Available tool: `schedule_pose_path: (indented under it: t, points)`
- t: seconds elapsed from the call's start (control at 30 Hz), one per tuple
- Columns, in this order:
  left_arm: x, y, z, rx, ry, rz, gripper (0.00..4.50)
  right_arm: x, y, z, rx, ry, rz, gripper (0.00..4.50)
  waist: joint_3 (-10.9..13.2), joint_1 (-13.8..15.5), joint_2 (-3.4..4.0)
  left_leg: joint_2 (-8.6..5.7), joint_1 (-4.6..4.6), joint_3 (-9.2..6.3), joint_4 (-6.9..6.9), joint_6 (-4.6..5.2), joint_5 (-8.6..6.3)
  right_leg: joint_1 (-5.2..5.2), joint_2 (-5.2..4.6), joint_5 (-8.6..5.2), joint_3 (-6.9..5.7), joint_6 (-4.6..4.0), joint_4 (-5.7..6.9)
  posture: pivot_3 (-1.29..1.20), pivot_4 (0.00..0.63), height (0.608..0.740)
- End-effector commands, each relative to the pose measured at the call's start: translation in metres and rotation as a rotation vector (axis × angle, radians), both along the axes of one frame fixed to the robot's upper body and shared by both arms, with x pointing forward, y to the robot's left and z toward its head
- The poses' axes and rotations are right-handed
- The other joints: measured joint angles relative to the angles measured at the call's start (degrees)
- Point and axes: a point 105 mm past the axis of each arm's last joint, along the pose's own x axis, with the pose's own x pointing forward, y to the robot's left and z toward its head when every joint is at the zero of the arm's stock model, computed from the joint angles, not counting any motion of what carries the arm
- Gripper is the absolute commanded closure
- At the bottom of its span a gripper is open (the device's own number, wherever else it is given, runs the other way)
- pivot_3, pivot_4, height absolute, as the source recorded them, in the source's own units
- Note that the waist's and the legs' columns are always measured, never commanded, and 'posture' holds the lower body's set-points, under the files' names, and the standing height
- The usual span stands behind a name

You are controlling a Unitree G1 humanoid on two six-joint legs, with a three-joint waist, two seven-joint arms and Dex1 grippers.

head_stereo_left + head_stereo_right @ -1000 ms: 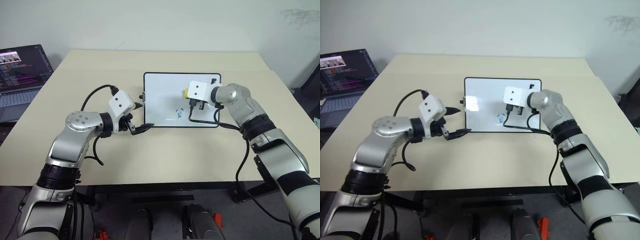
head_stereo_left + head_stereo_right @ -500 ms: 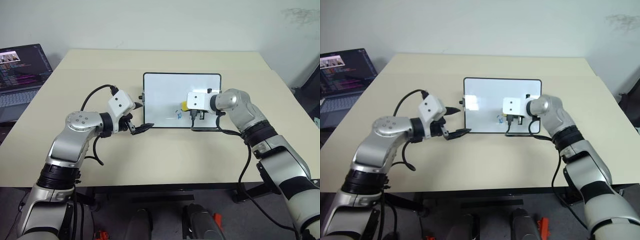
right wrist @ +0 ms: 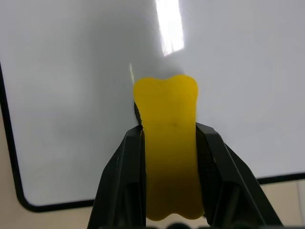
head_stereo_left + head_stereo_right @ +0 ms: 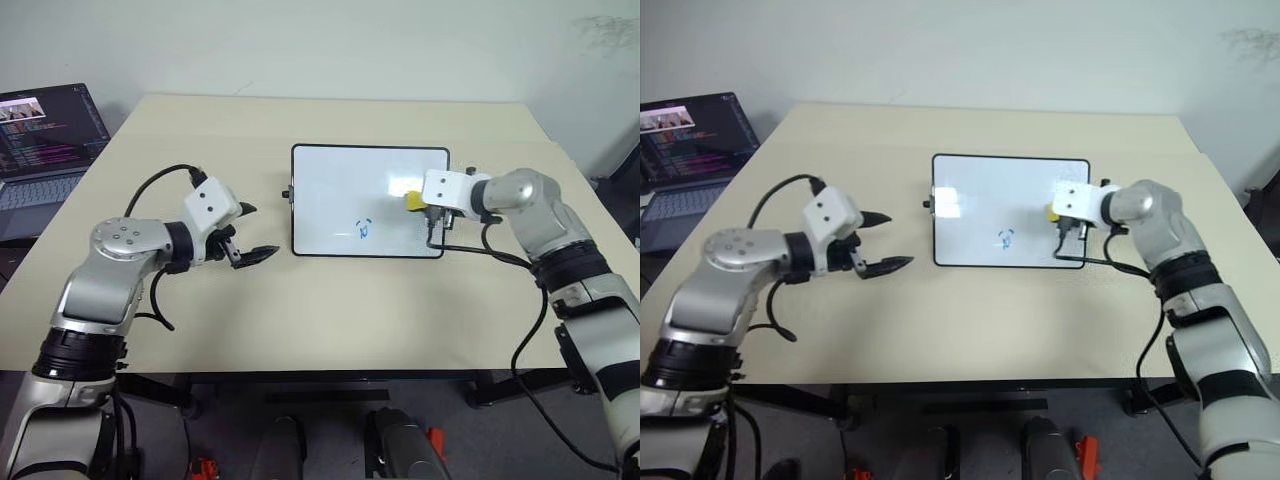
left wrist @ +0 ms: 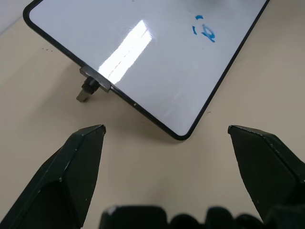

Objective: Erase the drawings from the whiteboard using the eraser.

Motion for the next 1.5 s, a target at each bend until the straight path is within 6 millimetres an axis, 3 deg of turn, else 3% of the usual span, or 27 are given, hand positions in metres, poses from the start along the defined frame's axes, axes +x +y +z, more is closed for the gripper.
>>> schedule_pose_path:
  t: [0.03, 0.3, 0.4, 0.63, 1.07, 1.17, 1.3, 1.5]
  points:
    - [0.0, 0.008, 0.014, 0.005, -0.05, 0.008, 0.0, -0.004, -0.011, 0.013, 0.01, -0.033, 0.004, 3.46, 0.0, 0.0, 0.0, 0.0, 0.0, 0.0, 0.01, 0.0, 0.0, 0.0, 0.0, 0.0, 0.0, 0.0, 0.0, 0.0, 0.15, 0.74]
    - [0.001, 0.004, 0.022, -0.011, -0.075, -0.001, 0.0, -0.011, -0.026, 0.036, 0.022, -0.065, 0.01, 3.46, 0.0, 0.0, 0.01, 0.0, -0.06, 0.05, -0.02, 0.0, 0.0, -0.08, -0.01, -0.01, 0.01, 0.01, 0.0, 0.0, 0.15, 0.74]
    - [-0.003, -0.003, 0.035, -0.051, -0.101, -0.027, 0.0, -0.008, -0.029, 0.041, 0.026, -0.095, -0.012, 3.46, 0.0, -0.1, 0.0, 0.01, -0.12, 0.05, -0.04, -0.02, -0.02, -0.15, 0.0, -0.03, 0.01, 0.04, 0.0, 0.0, 0.15, 0.74]
    - [-0.003, -0.004, 0.034, -0.028, -0.099, -0.026, 0.0, 0.003, -0.02, 0.061, 0.162, -0.18, -0.061, 3.46, 0.0, -0.2, 0.01, 0.0, -0.13, 0.08, -0.02, -0.01, -0.01, -0.18, 0.01, -0.03, 0.05, 0.03, 0.07, 0.0, 0.15, 0.74]
    - [-0.002, -0.005, 0.037, -0.032, -0.111, -0.024, 0.0, 0.003, -0.019, 0.057, 0.165, -0.16, -0.06, 3.46, 0.0, 0.0, 0.01, -0.01, -0.16, 0.06, -0.01, -0.02, -0.01, -0.17, 0.0, -0.03, 0.03, 0.05, 0.06, 0.0, 0.15, 0.74]
    - [-0.002, -0.005, 0.037, -0.032, -0.112, -0.025, 0.0, 0.002, -0.01, 0.061, 0.177, -0.173, -0.022, 3.46, 0.0, -0.1, 0.01, -0.01, -0.16, 0.07, -0.01, -0.02, -0.01, -0.17, 0.01, -0.03, 0.03, 0.05, 0.07, 0.0, 0.15, 0.74]
    - [-0.002, -0.007, 0.035, -0.034, -0.108, -0.03, 0.0, -0.005, 0.019, 0.062, 0.222, -0.154, 0.089, 3.46, 0.0, -0.3, 0.01, 0.01, -0.16, 0.06, -0.01, -0.02, -0.01, -0.17, 0.03, -0.03, 0.04, 0.06, 0.08, 0.0, 0.15, 0.74]
    - [-0.001, -0.007, 0.035, -0.035, -0.107, -0.027, 0.0, -0.004, 0.024, 0.067, 0.245, -0.161, 0.099, 3.46, 0.0, 0.1, 0.01, -0.01, -0.16, 0.02, 0.0, -0.02, -0.01, -0.16, 0.02, -0.02, 0.0, 0.07, 0.09, 0.0, 0.15, 0.74]
